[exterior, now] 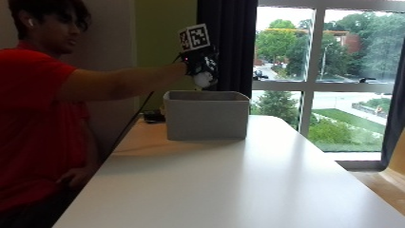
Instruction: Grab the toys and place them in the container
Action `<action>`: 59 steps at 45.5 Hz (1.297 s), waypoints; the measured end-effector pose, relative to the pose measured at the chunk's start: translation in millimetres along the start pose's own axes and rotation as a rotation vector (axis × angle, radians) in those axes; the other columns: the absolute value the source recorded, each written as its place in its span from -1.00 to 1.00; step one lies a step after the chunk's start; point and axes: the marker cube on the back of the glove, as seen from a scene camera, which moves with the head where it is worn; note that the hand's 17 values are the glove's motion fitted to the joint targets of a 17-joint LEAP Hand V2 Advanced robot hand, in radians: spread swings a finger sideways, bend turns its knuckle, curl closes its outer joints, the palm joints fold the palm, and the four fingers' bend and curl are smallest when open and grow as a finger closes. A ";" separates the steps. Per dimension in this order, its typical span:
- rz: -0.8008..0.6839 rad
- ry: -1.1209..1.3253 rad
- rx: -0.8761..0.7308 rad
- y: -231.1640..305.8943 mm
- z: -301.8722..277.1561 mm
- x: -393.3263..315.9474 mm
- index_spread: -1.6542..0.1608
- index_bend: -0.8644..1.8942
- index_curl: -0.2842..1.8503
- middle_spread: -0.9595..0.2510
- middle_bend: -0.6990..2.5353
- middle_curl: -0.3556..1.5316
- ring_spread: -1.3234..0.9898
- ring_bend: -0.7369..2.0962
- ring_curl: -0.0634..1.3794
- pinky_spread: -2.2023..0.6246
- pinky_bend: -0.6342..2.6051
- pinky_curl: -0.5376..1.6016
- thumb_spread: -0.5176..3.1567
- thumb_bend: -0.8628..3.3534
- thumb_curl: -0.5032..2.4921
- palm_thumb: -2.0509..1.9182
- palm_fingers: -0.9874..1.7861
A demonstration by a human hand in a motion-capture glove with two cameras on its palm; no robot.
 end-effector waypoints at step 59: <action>0.348 0.077 -0.206 304.0 98.7 232.6 0.39 -0.09 -0.38 0.28 -0.39 -0.21 -0.03 -0.06 -0.56 0.58 -0.12 -0.22 -0.08 -0.61 -0.44 0.01 -0.17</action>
